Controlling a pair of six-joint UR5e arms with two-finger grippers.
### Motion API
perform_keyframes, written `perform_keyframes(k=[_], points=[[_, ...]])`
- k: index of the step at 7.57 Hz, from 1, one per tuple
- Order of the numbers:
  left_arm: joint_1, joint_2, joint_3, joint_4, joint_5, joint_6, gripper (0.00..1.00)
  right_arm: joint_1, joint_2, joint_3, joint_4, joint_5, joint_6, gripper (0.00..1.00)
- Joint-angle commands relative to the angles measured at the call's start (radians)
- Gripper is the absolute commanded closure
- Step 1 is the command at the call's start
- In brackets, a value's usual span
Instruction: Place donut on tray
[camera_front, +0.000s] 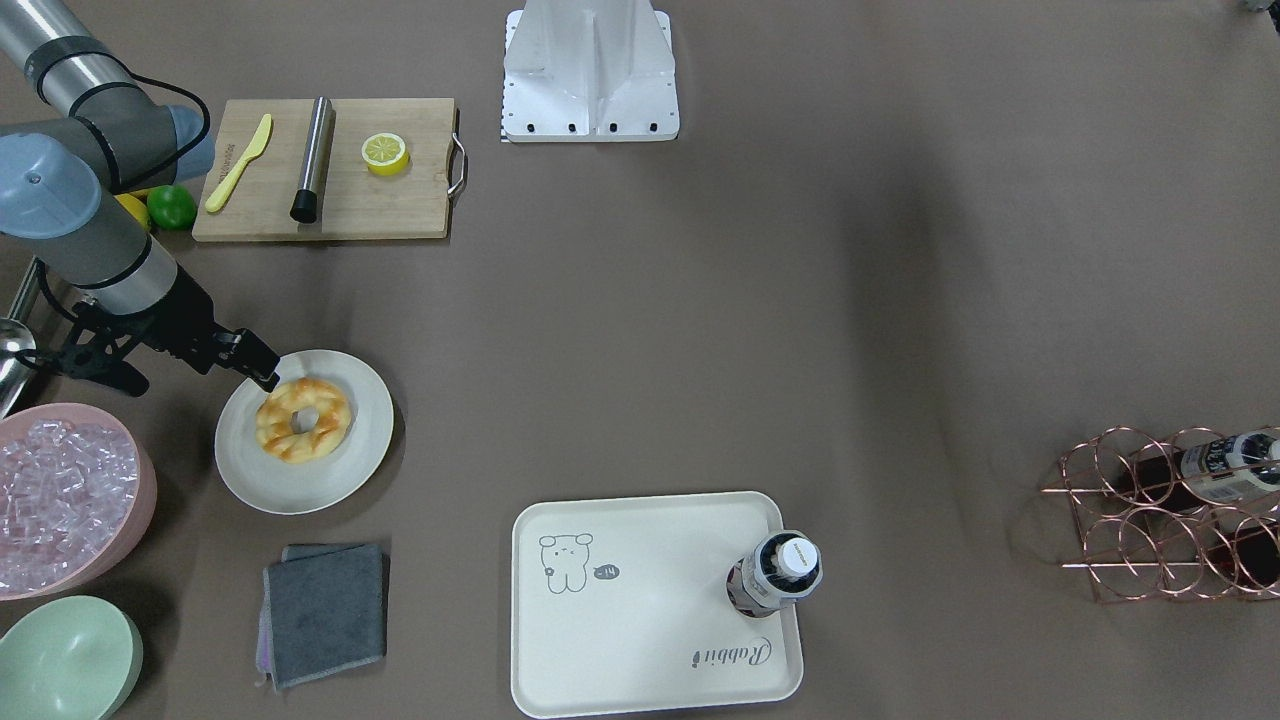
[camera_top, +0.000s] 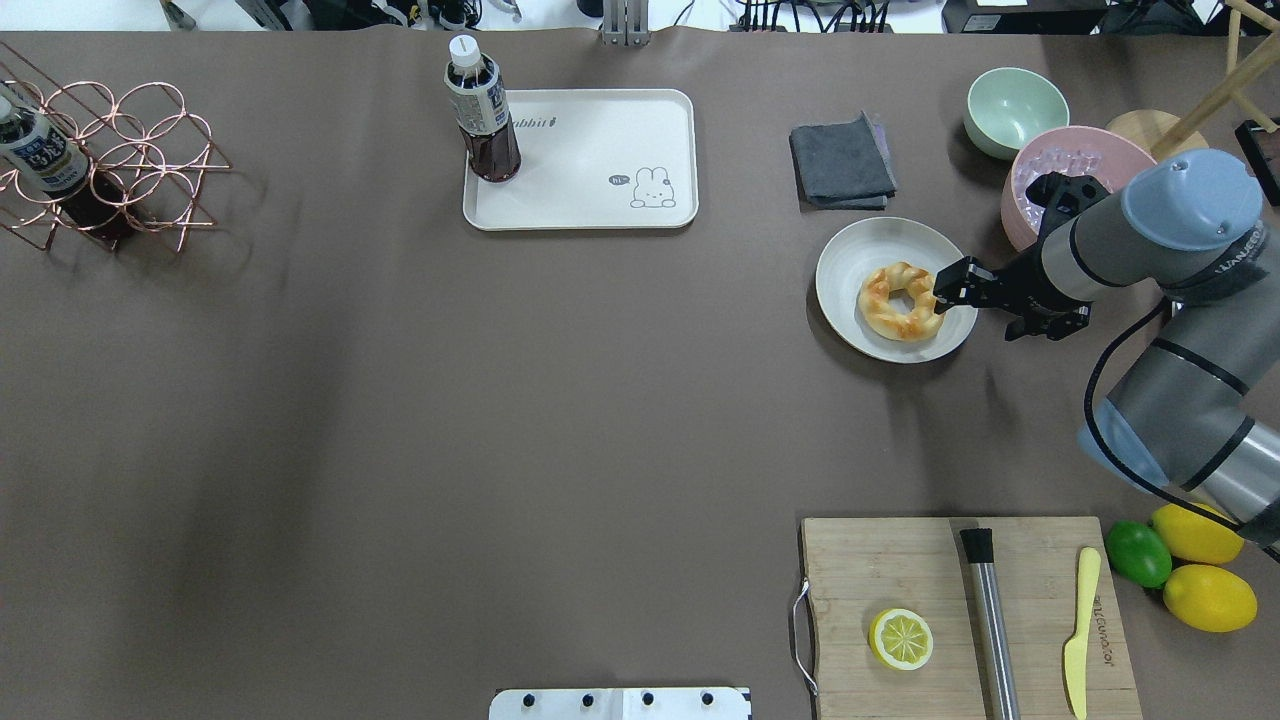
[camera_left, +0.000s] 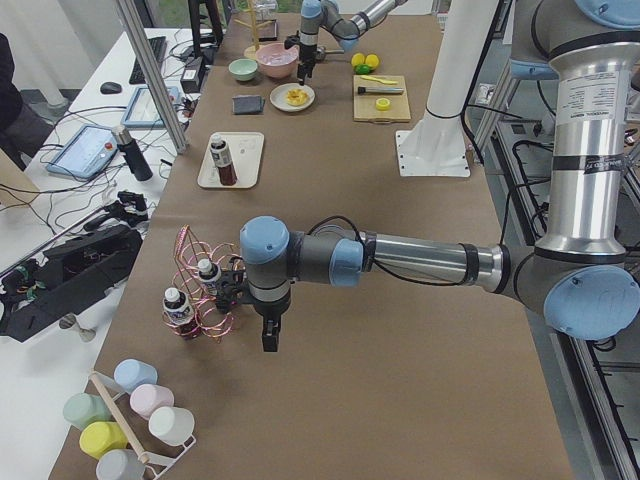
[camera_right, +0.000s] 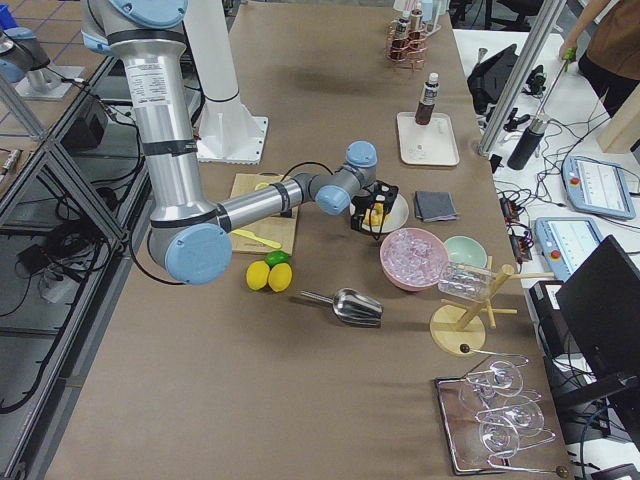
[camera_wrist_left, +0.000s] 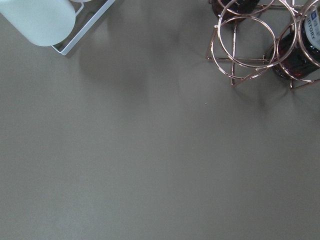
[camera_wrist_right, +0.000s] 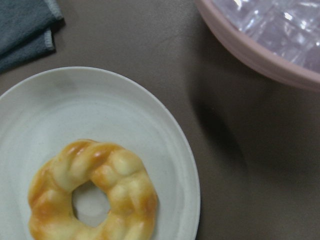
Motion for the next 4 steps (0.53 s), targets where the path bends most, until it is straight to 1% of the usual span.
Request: perform_keyframes(k=[1,4], points=[[0.000,0.000,0.000,0.000,0.000,0.000,0.01,-0.002,-0.019,-0.010,0.003,0.000,-0.008,0.12],[0.000,0.000,-0.002,0.000,0.000,0.000,0.01,-0.003,-0.007,-0.052,0.004,-0.002,-0.011,0.13]])
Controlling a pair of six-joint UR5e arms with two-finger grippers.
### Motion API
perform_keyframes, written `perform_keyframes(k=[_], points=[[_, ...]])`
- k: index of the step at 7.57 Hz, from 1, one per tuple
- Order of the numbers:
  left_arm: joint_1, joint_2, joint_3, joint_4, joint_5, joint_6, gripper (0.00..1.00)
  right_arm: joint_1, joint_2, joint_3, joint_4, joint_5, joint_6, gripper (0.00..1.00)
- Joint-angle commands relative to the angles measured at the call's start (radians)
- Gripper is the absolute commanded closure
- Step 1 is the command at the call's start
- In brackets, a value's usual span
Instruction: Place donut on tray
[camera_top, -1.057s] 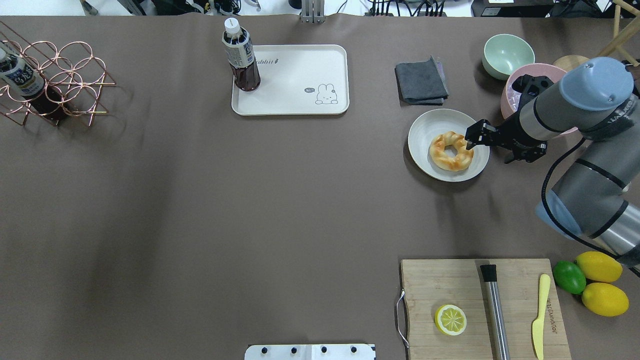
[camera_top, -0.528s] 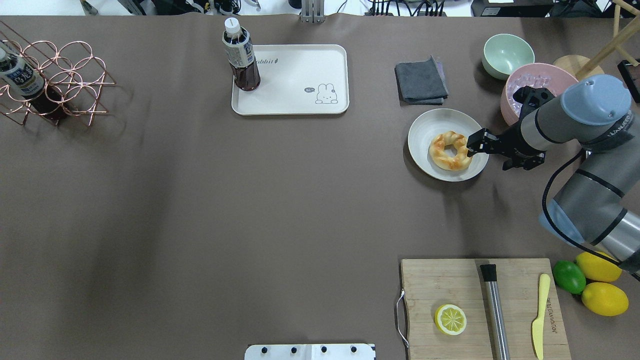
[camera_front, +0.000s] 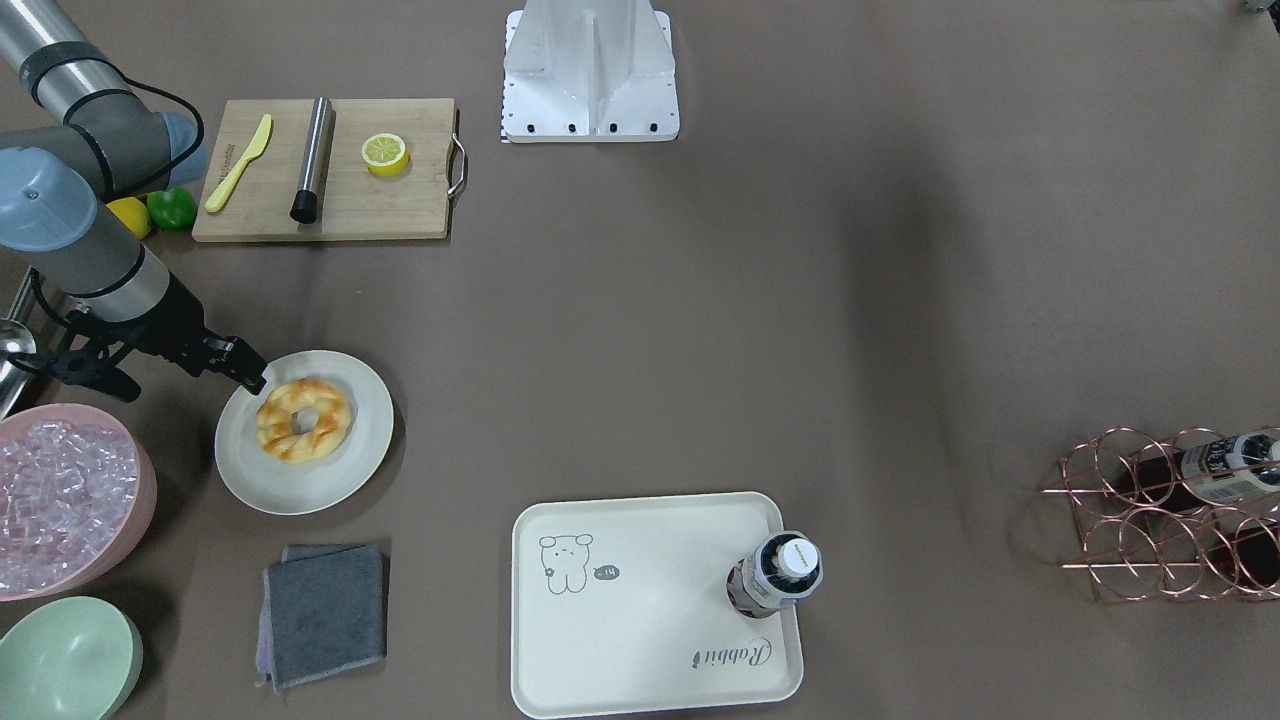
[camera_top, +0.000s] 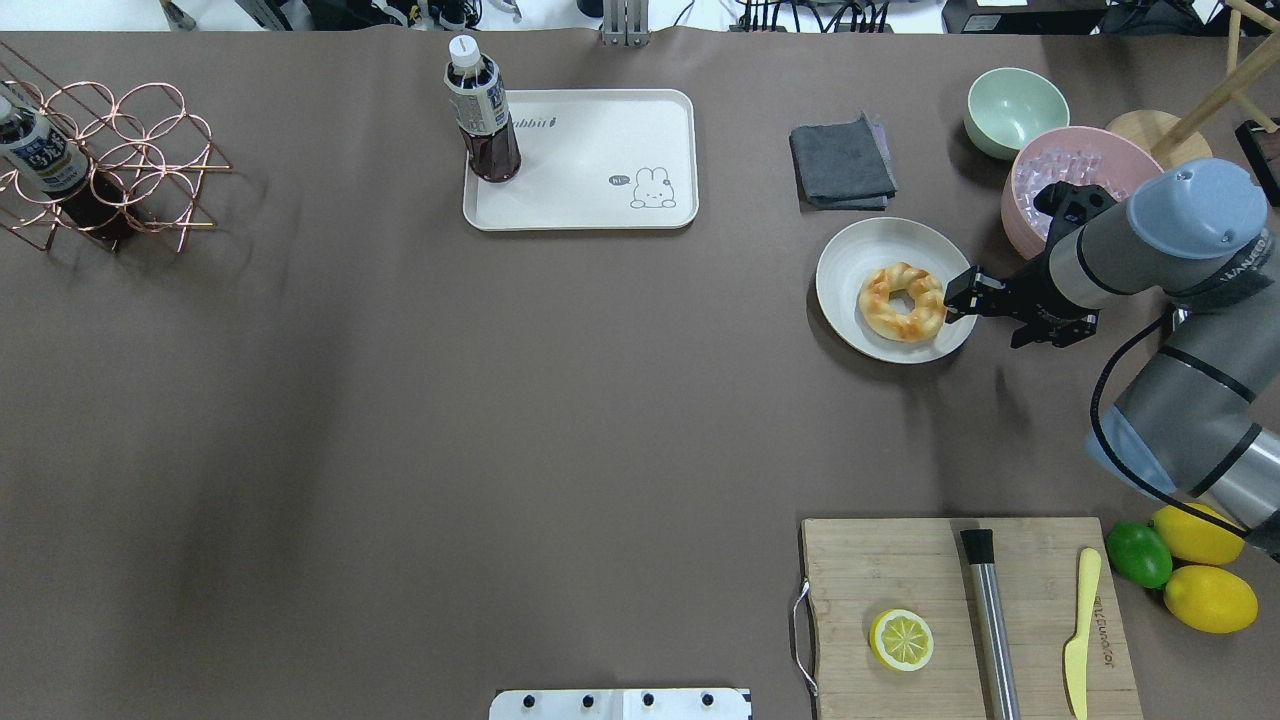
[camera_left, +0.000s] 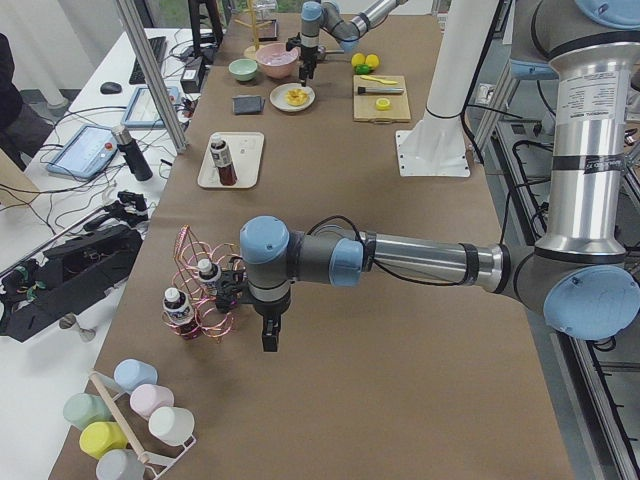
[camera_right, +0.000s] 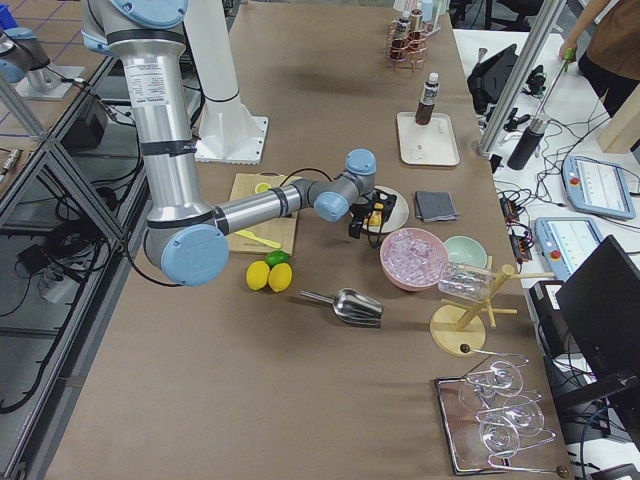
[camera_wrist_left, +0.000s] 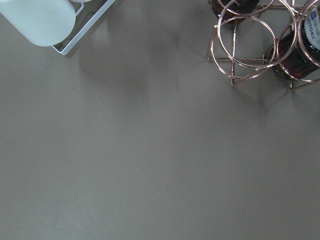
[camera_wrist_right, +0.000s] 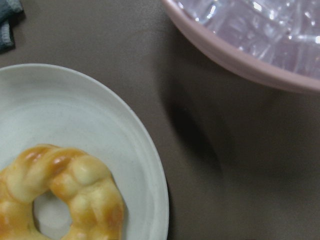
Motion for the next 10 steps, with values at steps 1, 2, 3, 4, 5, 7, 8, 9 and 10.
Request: perform_keyframes(k=[1,2,3,4,5,7,8,9,10], points=[[0.000,0.000,-0.001,0.000,0.000,-0.001,0.01,-0.002,0.009,-0.029,0.001,-0.002,-0.001,0.15],[0.000,0.000,-0.001,0.000,0.000,-0.001,0.01,-0.002,0.015,-0.030,0.001,-0.002,-0.001,0.18],[0.000,0.000,-0.001,0.000,0.000,0.001,0.01,-0.002,0.017,-0.035,0.001,-0.002,-0.001,0.21],[0.000,0.000,-0.001,0.000,0.000,-0.001,0.01,-0.004,0.018,-0.035,0.001,-0.003,-0.001,0.24],[0.000,0.000,-0.001,0.000,0.000,-0.001,0.01,-0.005,0.026,-0.047,0.001,-0.011,-0.002,0.25],[0.000,0.000,-0.001,0.000,0.000,-0.001,0.01,-0.004,0.040,-0.061,0.001,-0.011,-0.002,0.50],[0.000,0.000,-0.001,0.000,0.000,-0.001,0.01,-0.004,0.040,-0.059,0.002,-0.008,-0.004,0.89],[0.000,0.000,0.001,0.000,0.000,-0.001,0.01,-0.001,0.040,-0.056,0.002,-0.008,-0.020,1.00],[0.000,0.000,0.001,0.001,0.000,0.001,0.01,0.004,0.040,-0.050,0.002,-0.005,-0.025,1.00]])
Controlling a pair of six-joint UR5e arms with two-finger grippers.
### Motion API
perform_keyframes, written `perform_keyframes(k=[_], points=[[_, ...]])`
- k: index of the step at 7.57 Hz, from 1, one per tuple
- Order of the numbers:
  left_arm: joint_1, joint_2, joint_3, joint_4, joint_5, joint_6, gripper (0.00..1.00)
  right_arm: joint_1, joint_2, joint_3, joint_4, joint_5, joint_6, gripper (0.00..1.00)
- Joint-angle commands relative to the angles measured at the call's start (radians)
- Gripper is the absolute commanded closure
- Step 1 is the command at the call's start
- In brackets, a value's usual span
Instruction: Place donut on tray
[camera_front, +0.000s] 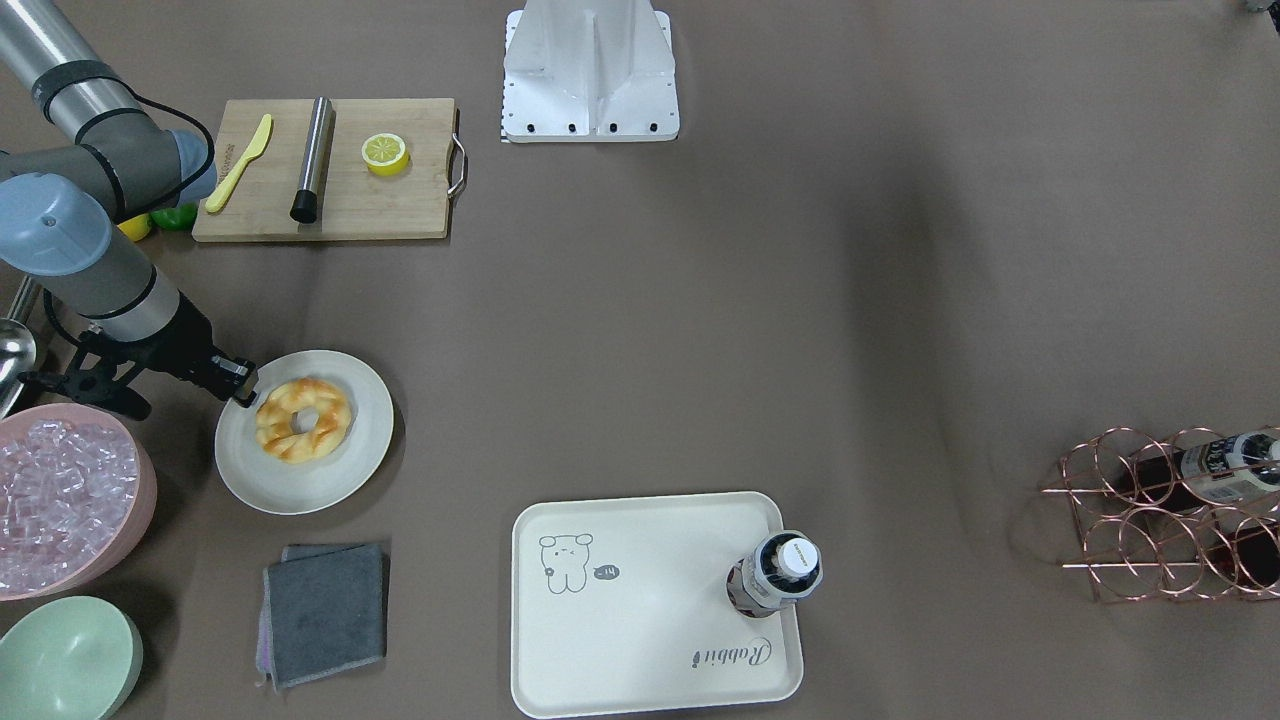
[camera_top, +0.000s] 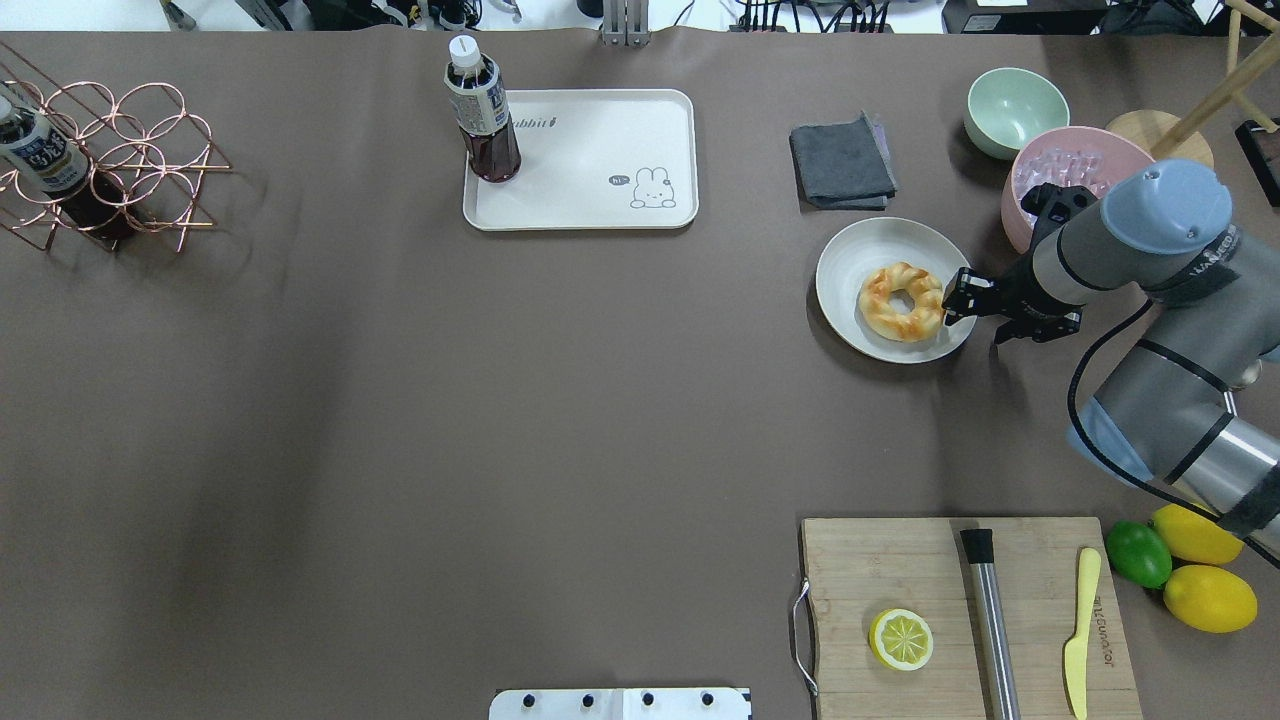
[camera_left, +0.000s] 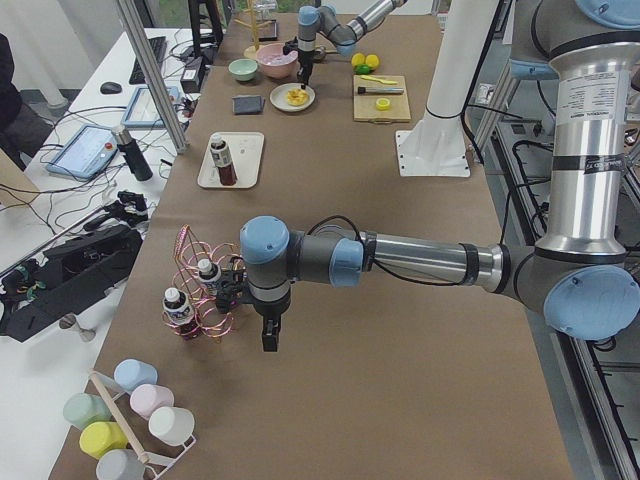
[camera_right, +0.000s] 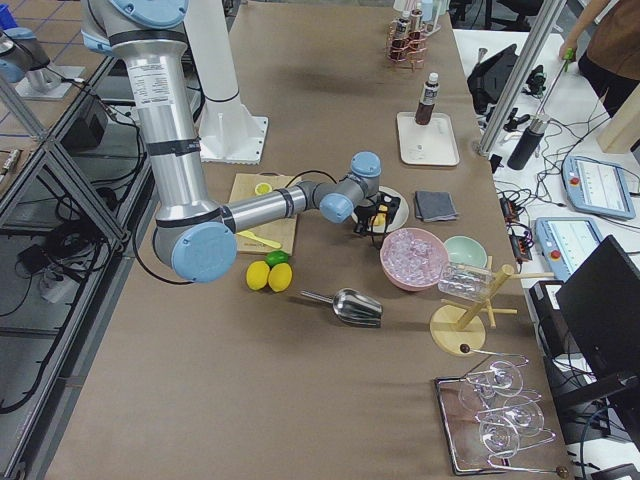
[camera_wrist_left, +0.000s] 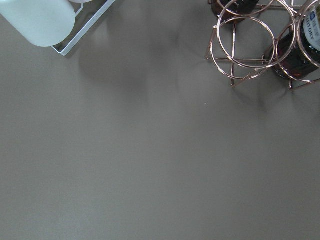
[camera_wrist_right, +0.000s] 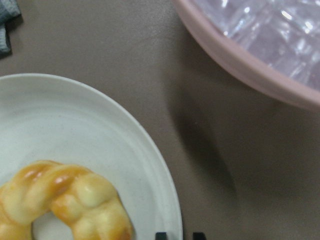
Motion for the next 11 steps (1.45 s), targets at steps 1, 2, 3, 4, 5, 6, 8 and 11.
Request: perform_keyframes(k=[1,2,3,4,5,6,8,11], points=[[0.000,0.000,0.001,0.001,0.000,0.000,0.01,0.030,0.013,0.008,-0.001,0.025,-0.031,1.00],[0.000,0.000,0.001,0.001,0.000,0.000,0.01,0.067,0.027,0.010,-0.006,0.087,-0.039,1.00],[0.000,0.000,0.001,0.001,0.000,0.000,0.01,0.107,0.043,0.025,-0.016,0.141,-0.037,1.00],[0.000,0.000,0.001,0.001,0.000,0.000,0.01,0.127,0.074,0.025,-0.020,0.172,-0.024,1.00],[0.000,0.000,0.001,0.001,0.000,0.000,0.01,0.137,0.146,0.021,-0.100,0.177,-0.022,1.00],[-0.002,0.000,0.001,0.001,0.000,0.000,0.01,0.138,0.240,0.013,-0.209,0.174,-0.022,1.00],[-0.002,0.002,0.001,0.000,0.000,0.001,0.01,0.135,0.405,-0.135,-0.230,0.174,0.007,1.00],[-0.003,0.003,-0.001,-0.005,0.000,0.001,0.01,0.107,0.644,-0.440,-0.120,0.151,0.072,1.00]])
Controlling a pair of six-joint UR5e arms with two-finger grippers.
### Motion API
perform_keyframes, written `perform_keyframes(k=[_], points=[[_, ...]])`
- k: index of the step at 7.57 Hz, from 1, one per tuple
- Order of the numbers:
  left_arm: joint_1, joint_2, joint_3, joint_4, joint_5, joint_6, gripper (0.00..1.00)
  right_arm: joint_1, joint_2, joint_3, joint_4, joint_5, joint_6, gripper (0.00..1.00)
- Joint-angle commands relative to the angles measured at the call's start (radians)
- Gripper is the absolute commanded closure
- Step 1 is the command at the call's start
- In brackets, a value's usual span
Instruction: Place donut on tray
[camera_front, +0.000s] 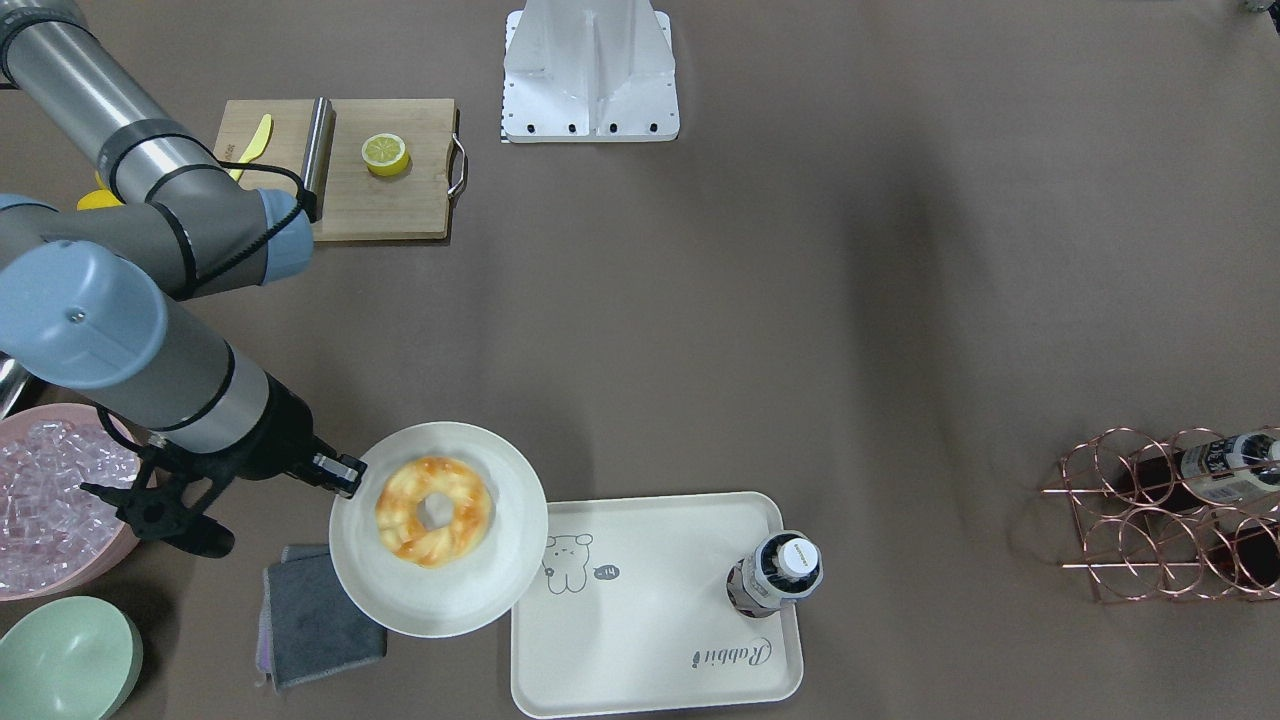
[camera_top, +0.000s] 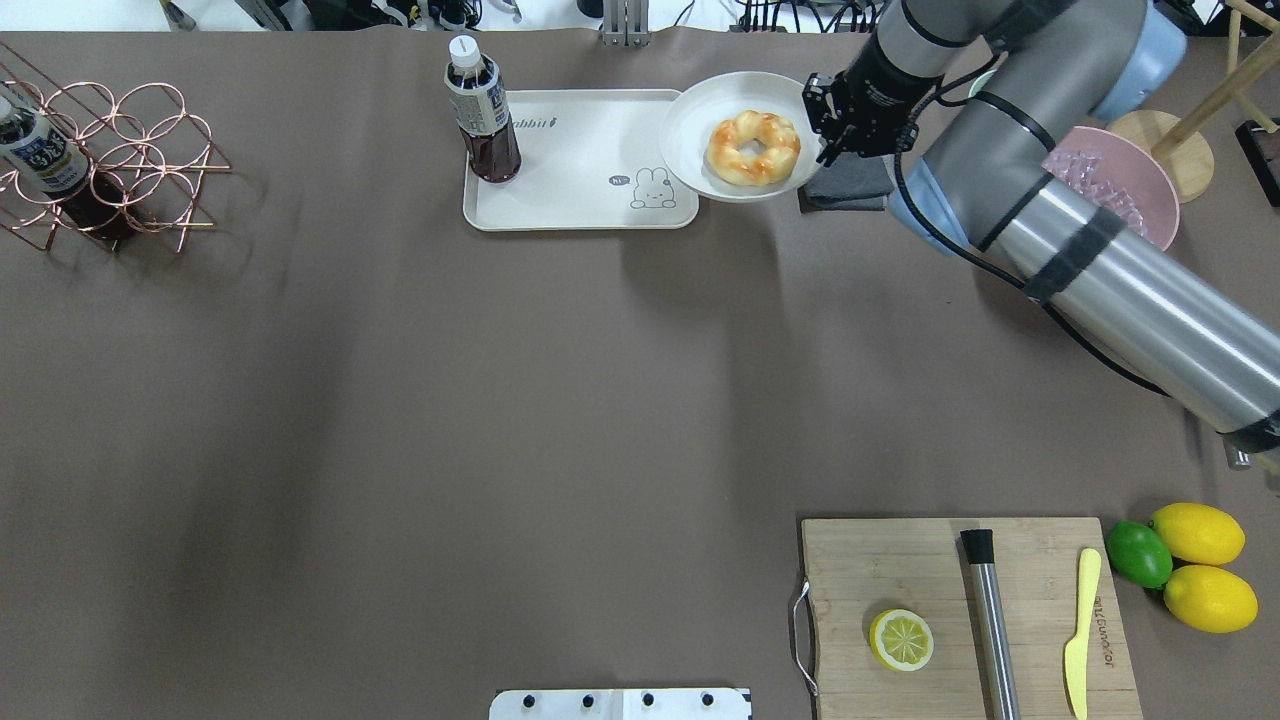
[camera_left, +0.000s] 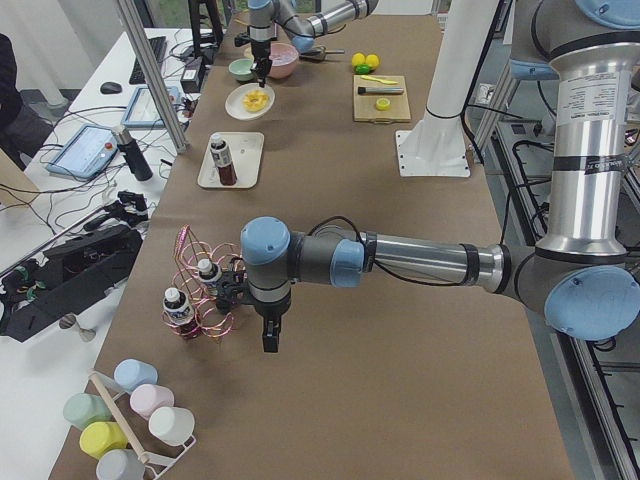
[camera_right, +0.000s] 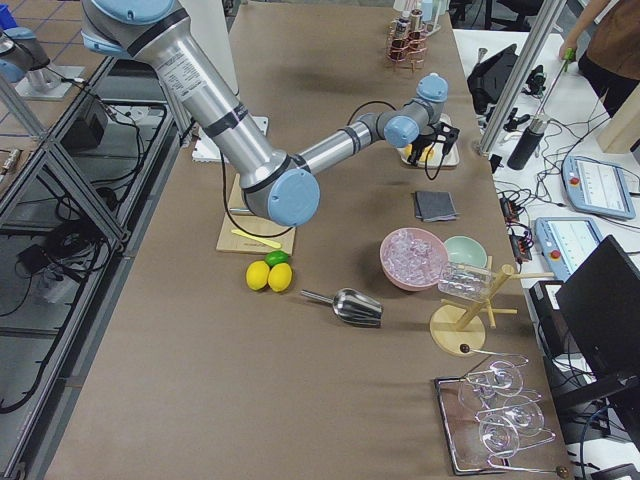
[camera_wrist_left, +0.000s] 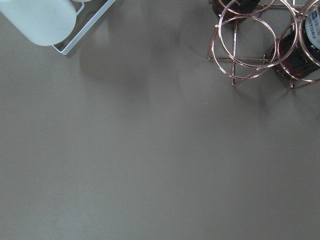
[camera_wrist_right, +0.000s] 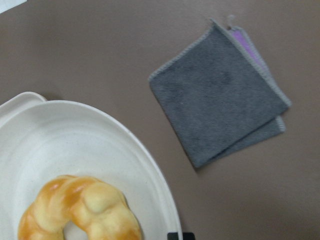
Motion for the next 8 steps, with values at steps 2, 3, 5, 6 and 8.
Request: perform_keyframes(k=[2,3,5,6,8], points=[[-0.002,0.001,-0.002,-0.004,-0.002,0.001,0.01,-0.065,0.254,-0.381,0.199,-0.100,0.100,1.00],[-0.002,0.001,-0.002,-0.004,0.000,0.001,0.01,-0.085,0.311,-0.444,0.208,-0.125,0.100,1.00],[-0.002,0.001,0.000,-0.003,0.000,0.001,0.01,-0.138,0.342,-0.557,0.341,-0.188,0.100,1.00],[-0.002,0.001,0.000,-0.003,0.000,0.001,0.01,-0.151,0.342,-0.558,0.341,-0.206,0.100,1.00],[-0.004,0.001,-0.002,-0.004,-0.001,0.001,0.01,-0.162,0.379,-0.598,0.343,-0.226,0.100,1.00]])
